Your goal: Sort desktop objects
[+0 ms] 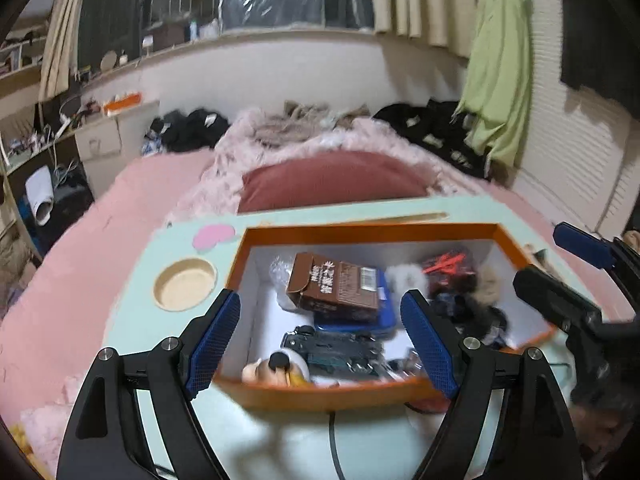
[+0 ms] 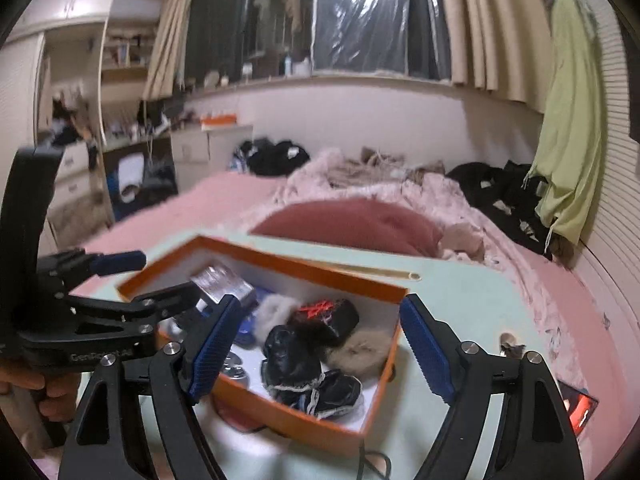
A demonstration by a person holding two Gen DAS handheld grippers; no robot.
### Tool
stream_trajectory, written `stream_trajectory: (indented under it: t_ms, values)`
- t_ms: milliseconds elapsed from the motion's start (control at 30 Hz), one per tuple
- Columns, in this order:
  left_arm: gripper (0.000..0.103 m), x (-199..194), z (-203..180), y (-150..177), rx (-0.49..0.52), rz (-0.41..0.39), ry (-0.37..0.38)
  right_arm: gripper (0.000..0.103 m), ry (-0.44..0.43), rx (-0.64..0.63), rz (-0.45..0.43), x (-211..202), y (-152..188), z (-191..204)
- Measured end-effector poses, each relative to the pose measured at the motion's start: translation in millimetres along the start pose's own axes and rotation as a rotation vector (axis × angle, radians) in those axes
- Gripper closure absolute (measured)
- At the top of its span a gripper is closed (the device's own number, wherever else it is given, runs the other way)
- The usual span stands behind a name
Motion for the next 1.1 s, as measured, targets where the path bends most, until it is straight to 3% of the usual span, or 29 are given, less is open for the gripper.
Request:
stream_trajectory:
  t_ms: [167,300,400,500,567,1100]
  values:
    - [0.020,-23,-4,21,0.006,0.084,0.082,0.017,-0.006,-0.026,0.163,3,31,3]
    - [0.020,-2,-8,41,0.021,0.190,0.060,0.017,0.028,-0.087,0.276,12,60,7]
    - [0.020,27,-6,55,0.005,0.337,0.056,0.014,0.013,-0.074,0.379,27,80,4]
    - [0.008,33,-5,60,0.019,0.351,0.041,0.001,-0.003,-0.007,0.380,26,82,-10]
    - [0.000,34,-4,60,0.016,0.366,0.033,0.000,-0.003,-0.004,0.376,25,81,-13]
    - [0.000,32,-5,64,0.030,0.352,0.048,0.000,-0.006,-0.006,0.372,22,81,-14]
Point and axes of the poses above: each gripper's, at about its wrist camera, not at the fingertips, and x roughly the way its jaws point, z to its left, y to its underside, the point moved 2 cm from there along x, roughly the way its jaws point, and after that the axes turned 3 degrees about -z, right-handed, at the moved point
